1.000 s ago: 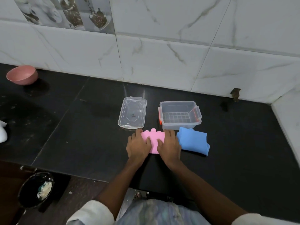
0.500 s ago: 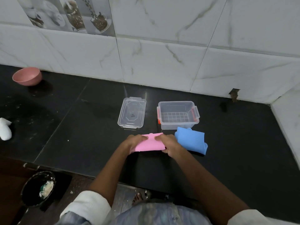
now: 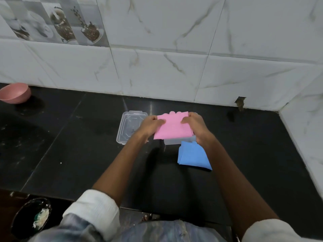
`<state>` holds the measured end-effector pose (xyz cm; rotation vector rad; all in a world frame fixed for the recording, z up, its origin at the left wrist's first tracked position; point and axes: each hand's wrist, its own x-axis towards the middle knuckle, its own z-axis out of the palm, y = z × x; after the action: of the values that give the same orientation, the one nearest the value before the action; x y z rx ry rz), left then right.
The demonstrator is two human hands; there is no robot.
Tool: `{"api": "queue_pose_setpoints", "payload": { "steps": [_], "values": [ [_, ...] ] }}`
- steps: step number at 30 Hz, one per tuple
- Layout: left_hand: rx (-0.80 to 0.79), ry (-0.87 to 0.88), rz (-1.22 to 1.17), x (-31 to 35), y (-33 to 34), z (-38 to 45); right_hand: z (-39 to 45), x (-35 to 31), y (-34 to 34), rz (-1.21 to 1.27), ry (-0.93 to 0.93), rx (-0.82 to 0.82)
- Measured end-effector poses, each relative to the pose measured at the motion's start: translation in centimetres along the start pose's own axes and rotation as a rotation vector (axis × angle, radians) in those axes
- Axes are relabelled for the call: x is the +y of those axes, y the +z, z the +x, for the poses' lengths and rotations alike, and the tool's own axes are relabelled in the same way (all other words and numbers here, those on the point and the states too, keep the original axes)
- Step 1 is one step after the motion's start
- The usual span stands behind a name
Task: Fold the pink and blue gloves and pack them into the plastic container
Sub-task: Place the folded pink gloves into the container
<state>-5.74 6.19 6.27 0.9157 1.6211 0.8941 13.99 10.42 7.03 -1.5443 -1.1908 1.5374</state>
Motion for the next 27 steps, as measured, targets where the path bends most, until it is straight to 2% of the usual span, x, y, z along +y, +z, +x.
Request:
{"api": "queue_pose_setpoints", "payload": {
  "steps": [6, 10, 13, 16, 19, 23, 27],
  "values": [
    [0.088, 0.073, 0.402, 2.0, 3.9, 4.8, 4.7, -0.1, -2.0, -0.314, -0.002, 0.091],
    [0.126, 0.064, 0.766, 1.2, 5.2, 6.5, 6.6, 1.2, -1.8, -0.629, -0.036, 0.049],
    [0.167, 0.175, 1.023, 0.6, 6.2, 7.2, 7.6, 2.3, -1.2, -0.823, -0.024, 0.016],
    [0.118, 0.22, 1.219, 0.1, 7.2, 7.4, 8.3, 3.1, -0.5, -0.955, -0.008, -0.057],
    [0.111, 0.249, 1.355, -0.6, 8.2, 7.6, 8.8, 3.9, 0.0, -1.052, -0.025, -0.059],
    [0.158, 0.338, 1.479, -1.0, 8.6, 8.0, 8.8, 4.3, 0.3, -1.207, -0.185, 0.08],
    [0.204, 0.41, 1.312, -1.0, 7.1, 8.1, 8.0, 3.5, -0.4, -1.212, -0.398, 0.195]
  ]
}}
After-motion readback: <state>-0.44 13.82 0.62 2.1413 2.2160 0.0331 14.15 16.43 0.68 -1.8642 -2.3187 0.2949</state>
